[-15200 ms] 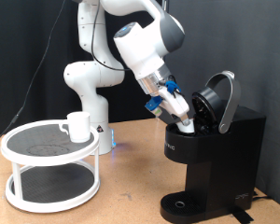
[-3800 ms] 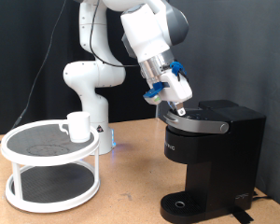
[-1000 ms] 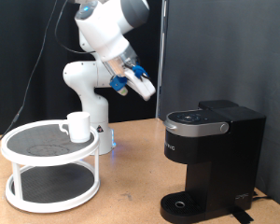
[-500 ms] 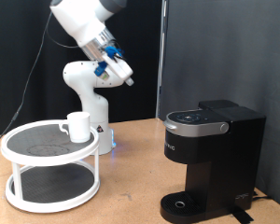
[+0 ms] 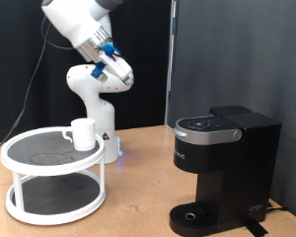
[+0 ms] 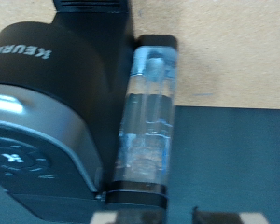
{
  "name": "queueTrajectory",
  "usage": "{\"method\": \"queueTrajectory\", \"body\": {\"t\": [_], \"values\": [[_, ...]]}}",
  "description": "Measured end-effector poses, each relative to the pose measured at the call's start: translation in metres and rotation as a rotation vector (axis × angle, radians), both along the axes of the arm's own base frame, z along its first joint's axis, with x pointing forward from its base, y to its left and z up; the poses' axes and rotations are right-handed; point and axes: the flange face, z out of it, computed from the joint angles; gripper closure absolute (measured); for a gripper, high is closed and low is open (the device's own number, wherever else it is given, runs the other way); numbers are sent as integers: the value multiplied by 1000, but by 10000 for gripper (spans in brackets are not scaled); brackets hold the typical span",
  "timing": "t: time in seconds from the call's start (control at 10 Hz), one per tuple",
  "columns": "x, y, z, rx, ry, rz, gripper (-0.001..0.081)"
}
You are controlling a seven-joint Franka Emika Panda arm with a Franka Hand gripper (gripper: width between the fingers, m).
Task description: Make a cup of coffee with the keurig machine
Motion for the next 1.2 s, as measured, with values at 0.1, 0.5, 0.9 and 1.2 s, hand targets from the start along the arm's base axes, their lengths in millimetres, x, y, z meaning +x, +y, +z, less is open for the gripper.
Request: {"method": "queueTrajectory", "body": {"t": [0.1,0.5,0.9,1.2], "values": [[-9,-12,-1,0,11,13,806],[-40,-60,-9,-39,68,52,806],[-46,-68,-12,-23,33,76,806],[-74,-101,-13,14,-2,106,806]]}}
